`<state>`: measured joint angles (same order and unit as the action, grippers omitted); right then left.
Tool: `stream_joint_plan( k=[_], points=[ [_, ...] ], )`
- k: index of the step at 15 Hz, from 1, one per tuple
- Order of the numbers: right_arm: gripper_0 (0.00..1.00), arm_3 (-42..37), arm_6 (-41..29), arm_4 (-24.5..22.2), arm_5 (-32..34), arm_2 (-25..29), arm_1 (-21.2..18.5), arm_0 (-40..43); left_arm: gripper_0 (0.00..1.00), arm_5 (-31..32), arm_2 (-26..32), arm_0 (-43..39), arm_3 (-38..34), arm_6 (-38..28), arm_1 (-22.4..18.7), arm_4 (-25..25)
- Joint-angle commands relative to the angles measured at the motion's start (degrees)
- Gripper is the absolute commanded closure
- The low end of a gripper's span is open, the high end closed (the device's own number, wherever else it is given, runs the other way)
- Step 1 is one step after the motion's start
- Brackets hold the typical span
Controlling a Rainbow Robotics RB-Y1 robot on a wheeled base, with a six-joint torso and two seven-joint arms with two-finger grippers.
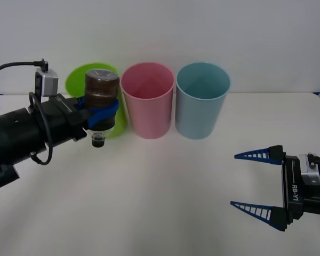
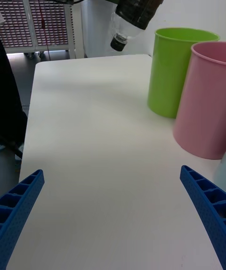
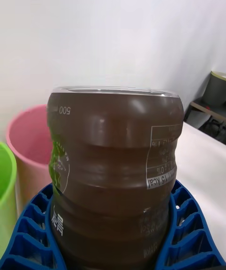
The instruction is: Put cans in the blue bin and PET bottles in the pink bin and trash in the green bin.
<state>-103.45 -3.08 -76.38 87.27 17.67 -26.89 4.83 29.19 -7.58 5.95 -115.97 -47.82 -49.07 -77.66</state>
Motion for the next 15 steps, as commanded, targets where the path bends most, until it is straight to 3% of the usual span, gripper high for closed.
stream_joint_plan(
  k=[1,4,9,15],
  points=[
    [0.00,0.00,0.00,0.00,0.00,0.00,0.00,0.00,1.00,-3.36,-1.21,2.93,-0.40,-0.78,-2.17,3.57],
    [0.00,0.00,0.00,0.00,0.00,0.00,0.00,0.00,1.00,-8.01,-5.16,7.85,1.09,-1.31,-2.35,4.36],
    [0.00,0.00,0.00,0.00,0.00,0.00,0.00,0.00,1.00,-13.11,-13.51,19.28,11.29,-0.52,-2.17,4.53],
    [0.00,0.00,0.00,0.00,0.00,0.00,0.00,0.00,1.00,-13.11,-17.20,28.77,22.89,0.45,3.45,4.18]
  ],
)
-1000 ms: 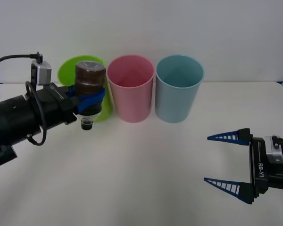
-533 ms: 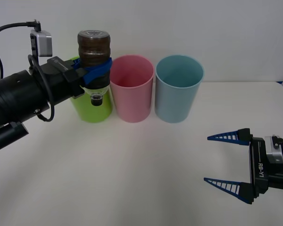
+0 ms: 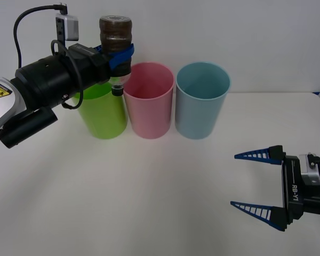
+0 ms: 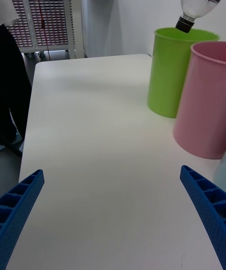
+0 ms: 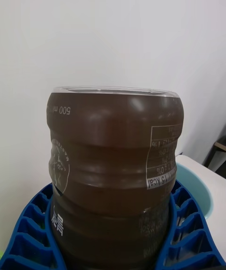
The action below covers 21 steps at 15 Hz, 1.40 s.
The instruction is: Put cans in the blue bin and PET bottles in the pink bin and trash in the green bin.
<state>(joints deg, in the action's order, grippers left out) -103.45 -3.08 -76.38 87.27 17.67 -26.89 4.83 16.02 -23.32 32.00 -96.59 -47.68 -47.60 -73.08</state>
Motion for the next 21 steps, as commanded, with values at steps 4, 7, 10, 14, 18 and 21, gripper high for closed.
stream_joint_plan(
  k=[4,7,10,14,18,21],
  points=[
    [0.00,0.00,0.00,0.00,0.00,0.00,0.00,0.00,1.00,0.06,-3.13,8.34,10.72,0.57,6.55,-1.71],
    [0.00,0.00,0.00,0.00,0.00,0.00,0.00,0.00,1.00,0.06,-3.57,11.86,16.08,0.57,10.33,-4.79],
    [0.00,0.00,0.00,0.00,0.00,0.00,0.00,0.00,1.00,0.06,-3.66,14.41,20.74,0.84,14.20,-7.69],
    [0.00,0.00,0.00,0.00,0.00,0.00,0.00,0.00,1.00,1.73,-3.83,14.93,21.26,0.92,14.46,-8.04],
    [0.00,0.00,0.00,0.00,0.00,0.00,0.00,0.00,0.37,1.20,-3.75,14.93,21.26,1.10,14.29,-8.83],
    [0.00,0.00,0.00,0.00,0.00,0.00,0.00,0.00,0.16,1.03,-3.83,14.85,21.26,1.28,14.11,-9.44]
  ],
)
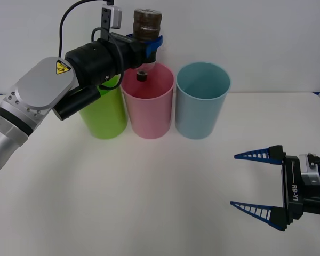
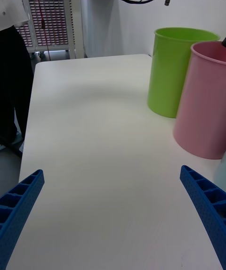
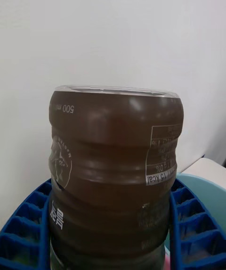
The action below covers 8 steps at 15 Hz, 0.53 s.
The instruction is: Put cans in the blue bin and PET bottles in the pink bin and trash in the green bin.
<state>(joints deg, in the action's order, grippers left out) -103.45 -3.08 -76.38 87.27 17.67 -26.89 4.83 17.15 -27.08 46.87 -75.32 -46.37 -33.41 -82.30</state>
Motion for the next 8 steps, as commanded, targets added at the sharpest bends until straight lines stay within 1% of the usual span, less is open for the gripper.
stream_joint_plan(
  k=[1,7,8],
  points=[
    [0.00,0.00,0.00,0.00,0.00,0.00,0.00,0.00,0.17,-0.10,0.01,-0.03,-0.01,-0.13,-0.17,-0.31],
    [0.00,0.00,0.00,0.00,0.00,0.00,0.00,0.00,0.16,-0.01,-0.07,-0.03,-0.01,-0.74,-0.17,-0.23],
    [0.00,0.00,0.00,0.00,0.00,0.00,0.00,0.00,0.15,0.78,0.01,-0.03,-0.01,-0.57,-0.26,-0.23]
  ],
)
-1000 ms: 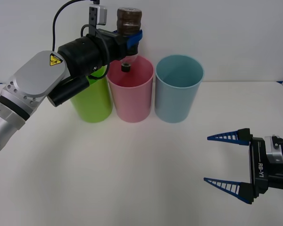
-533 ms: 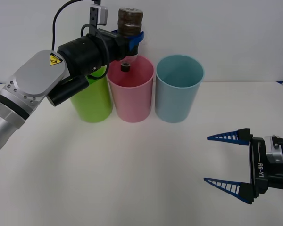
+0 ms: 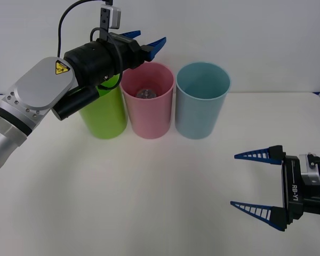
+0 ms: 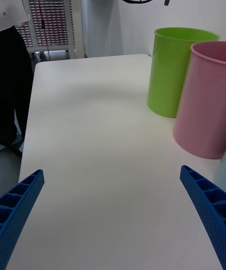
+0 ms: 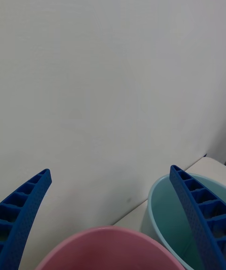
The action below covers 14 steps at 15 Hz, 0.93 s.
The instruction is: Put cans in the blue bin and PET bottles in the pink bin and trash in the green bin.
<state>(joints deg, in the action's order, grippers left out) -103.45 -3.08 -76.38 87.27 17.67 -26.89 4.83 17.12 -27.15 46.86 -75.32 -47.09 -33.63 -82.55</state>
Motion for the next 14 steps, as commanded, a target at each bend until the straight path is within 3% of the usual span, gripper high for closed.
stream_joint_plan(
  k=[1,5,10,12,14],
  points=[
    [0.00,0.00,0.00,0.00,0.00,0.00,0.00,0.00,0.11,1.77,0.08,-0.01,-0.09,0.68,-0.29,0.46],
    [0.00,0.00,0.00,0.00,0.00,0.00,0.00,0.00,0.02,8.81,0.08,-0.80,-2.38,6.39,-6.01,9.25],
    [0.00,0.00,0.00,0.00,0.00,0.00,0.00,0.00,0.00,9.33,1.23,-7.92,-12.84,10.26,-16.47,19.54],
    [0.00,0.00,0.00,0.00,0.00,0.00,0.00,0.00,0.00,10.39,5.71,-14.07,-18.99,10.97,-19.72,20.68],
    [0.00,0.00,0.00,0.00,0.00,0.00,0.00,0.00,0.00,16.98,12.74,-19.44,-21.80,11.49,-20.42,20.06]
  ],
)
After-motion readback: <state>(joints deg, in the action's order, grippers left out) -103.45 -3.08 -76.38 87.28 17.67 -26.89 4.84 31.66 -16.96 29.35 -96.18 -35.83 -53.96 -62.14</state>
